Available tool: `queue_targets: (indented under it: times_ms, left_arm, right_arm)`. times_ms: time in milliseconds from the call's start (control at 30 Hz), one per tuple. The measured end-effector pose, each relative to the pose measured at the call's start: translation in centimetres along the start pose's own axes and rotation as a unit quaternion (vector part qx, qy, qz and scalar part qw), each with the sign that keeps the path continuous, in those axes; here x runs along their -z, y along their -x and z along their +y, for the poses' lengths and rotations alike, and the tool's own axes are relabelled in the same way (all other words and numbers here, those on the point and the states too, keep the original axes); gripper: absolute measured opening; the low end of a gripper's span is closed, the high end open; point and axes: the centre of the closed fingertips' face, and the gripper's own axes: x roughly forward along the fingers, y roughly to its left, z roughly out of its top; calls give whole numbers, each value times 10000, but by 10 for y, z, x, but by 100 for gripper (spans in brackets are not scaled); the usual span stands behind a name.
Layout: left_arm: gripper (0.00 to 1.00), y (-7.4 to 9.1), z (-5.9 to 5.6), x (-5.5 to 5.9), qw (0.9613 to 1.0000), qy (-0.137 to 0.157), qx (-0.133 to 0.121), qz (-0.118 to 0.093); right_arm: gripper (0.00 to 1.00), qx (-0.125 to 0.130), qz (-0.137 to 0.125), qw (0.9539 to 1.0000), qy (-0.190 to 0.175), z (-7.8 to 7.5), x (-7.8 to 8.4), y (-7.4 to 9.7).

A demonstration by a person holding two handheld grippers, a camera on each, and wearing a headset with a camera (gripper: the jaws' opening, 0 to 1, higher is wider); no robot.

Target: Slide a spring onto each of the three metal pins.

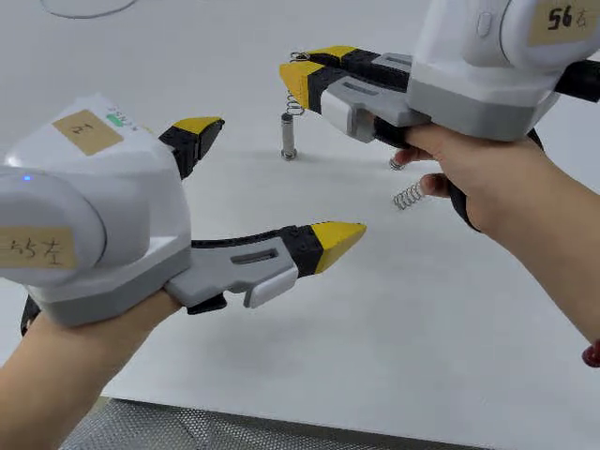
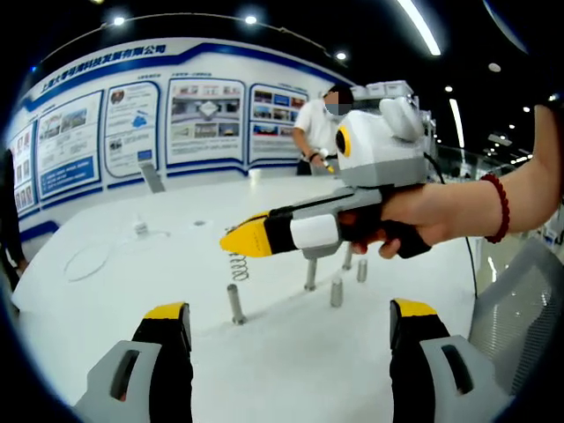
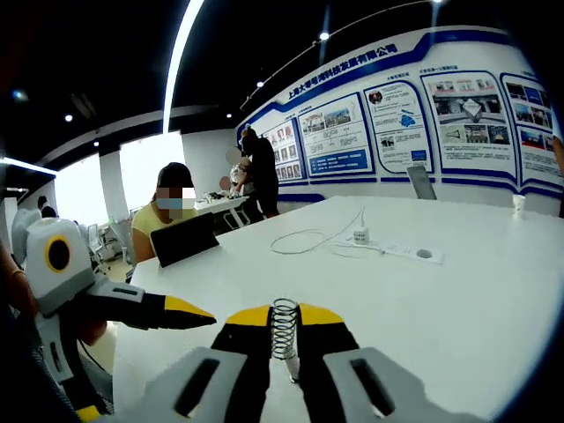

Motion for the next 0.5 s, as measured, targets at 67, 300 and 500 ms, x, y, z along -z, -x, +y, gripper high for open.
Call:
queue_targets:
  times_ms: [67,300,500]
  left_arm:
    - [97,0,0,1,10000,25,-13,10]
    - [100,1,7,1,9998,-22,-171,23]
    - [100,1,8,2,9999,-9,-162,48]
  right_arm:
    - [11,-6,55,9999,93,0,3,-1]
    - [11,8,119,9997,223,-4,10,-6]
    - [11,-39,82,9995,297,-1,10,-9]
